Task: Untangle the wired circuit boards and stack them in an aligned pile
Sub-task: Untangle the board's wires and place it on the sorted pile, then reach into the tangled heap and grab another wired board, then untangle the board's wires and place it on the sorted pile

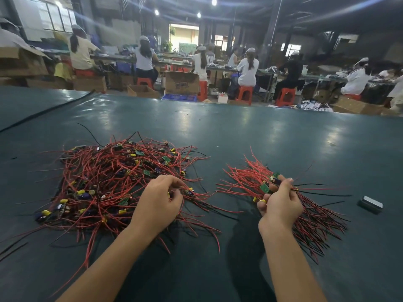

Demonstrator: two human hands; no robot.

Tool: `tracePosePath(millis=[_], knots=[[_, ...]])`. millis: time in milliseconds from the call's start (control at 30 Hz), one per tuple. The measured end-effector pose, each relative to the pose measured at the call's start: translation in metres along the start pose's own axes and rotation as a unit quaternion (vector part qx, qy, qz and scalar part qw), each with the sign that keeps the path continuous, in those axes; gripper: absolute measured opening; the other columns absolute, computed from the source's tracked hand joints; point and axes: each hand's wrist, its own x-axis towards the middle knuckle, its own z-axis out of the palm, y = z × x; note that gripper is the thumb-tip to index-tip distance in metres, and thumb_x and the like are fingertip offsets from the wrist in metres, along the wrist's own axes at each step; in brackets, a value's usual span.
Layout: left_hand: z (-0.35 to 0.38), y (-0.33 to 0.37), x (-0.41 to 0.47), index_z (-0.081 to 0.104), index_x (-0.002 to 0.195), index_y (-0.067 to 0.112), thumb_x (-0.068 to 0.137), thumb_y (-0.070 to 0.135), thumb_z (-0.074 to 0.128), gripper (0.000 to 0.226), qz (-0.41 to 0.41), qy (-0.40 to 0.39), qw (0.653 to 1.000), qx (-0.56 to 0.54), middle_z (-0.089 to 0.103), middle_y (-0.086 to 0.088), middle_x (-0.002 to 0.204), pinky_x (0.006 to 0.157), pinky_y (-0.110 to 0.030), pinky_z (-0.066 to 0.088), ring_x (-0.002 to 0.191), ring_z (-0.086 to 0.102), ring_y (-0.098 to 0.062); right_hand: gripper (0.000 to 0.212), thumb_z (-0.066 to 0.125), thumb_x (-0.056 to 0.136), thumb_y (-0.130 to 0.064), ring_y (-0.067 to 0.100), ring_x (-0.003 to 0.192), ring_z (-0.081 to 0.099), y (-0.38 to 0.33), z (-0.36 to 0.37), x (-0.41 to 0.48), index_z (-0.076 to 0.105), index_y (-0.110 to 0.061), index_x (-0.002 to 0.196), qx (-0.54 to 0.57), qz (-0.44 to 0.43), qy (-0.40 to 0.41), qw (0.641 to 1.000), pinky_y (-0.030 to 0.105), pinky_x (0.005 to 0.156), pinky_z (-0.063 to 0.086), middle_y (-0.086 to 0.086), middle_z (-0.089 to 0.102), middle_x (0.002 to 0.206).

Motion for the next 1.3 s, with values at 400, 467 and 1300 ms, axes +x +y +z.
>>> tracePosePath(millis=[400,467,1300], knots=[[-0.001,-0.009,0.000,0.065,0.125,0.020,0.086,0.012,0.057,0.041,-0.042,-0.093,0.985,0.142,0.058,0.002,0.129,0.101,-0.032,0.039,0.116,0.049,-0.022,0.032,0.059,0.093,-0.005,0.008,0.069,0.068,0.004,0.011,-0.028,0.054,-0.009,0.124,0.038,0.046,-0.072,0.996,0.019,0.041,0.044,0.003,0.065,0.105],[-0.004,-0.011,0.001,0.067,0.121,0.021,0.086,0.011,0.060,0.037,-0.039,-0.090,0.987,0.131,0.061,0.003,0.123,0.096,-0.032,0.044,0.110,0.056,-0.020,0.058,0.057,0.095,-0.004,0.007,0.066,0.066,0.009,0.013,-0.033,0.036,-0.012,0.148,0.019,0.033,-0.105,0.994,0.018,0.041,0.044,0.001,0.063,0.113],[0.004,-0.008,-0.003,0.070,0.103,0.026,0.084,0.022,0.071,0.020,-0.025,-0.070,0.995,0.060,0.059,0.015,0.095,0.094,-0.042,0.046,0.086,0.059,-0.008,0.028,0.066,0.089,-0.026,0.009,0.091,0.067,0.049,0.004,-0.060,0.071,-0.026,0.117,-0.515,-0.239,-0.418,0.710,0.034,0.086,0.056,-0.010,0.073,0.099]])
